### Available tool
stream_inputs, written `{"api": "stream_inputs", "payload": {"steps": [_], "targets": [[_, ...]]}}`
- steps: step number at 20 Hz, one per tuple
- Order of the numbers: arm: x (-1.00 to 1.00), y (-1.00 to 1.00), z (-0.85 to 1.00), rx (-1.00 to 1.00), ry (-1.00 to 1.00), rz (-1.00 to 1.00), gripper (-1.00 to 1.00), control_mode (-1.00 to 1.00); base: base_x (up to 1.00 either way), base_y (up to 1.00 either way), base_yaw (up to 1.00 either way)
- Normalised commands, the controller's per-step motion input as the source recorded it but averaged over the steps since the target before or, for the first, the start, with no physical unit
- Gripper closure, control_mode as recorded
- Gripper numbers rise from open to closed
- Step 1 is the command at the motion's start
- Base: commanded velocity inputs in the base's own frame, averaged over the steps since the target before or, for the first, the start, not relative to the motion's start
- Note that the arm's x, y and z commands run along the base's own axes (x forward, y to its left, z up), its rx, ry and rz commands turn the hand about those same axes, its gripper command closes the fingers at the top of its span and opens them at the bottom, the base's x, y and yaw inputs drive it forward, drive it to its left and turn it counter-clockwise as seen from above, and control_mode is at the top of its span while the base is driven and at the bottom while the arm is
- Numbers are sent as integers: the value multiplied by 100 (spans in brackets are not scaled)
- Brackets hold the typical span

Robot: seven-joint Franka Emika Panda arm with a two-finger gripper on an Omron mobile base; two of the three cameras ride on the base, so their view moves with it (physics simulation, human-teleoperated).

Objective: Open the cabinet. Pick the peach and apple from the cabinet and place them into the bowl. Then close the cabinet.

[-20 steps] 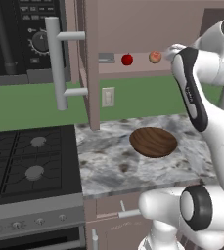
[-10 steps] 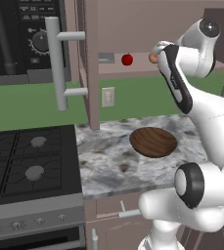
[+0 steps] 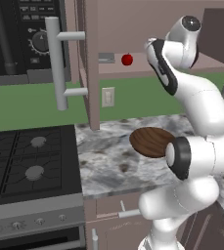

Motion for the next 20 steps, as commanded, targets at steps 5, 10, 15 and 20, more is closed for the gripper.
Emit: {"api": "stream_inputs", "payload": {"steps": [5,10,15,20], "targets": [[58,-4,0,0,3,6,-100,-100,0,0,0],[50,-9,-1,0,1,8,-100,-100,0,0,0],[10,-6,-1,0,0,4,-100,-100,0,0,0],[0,-2,-15,-1,-5,0,-100,-100,0,0,0]]}}
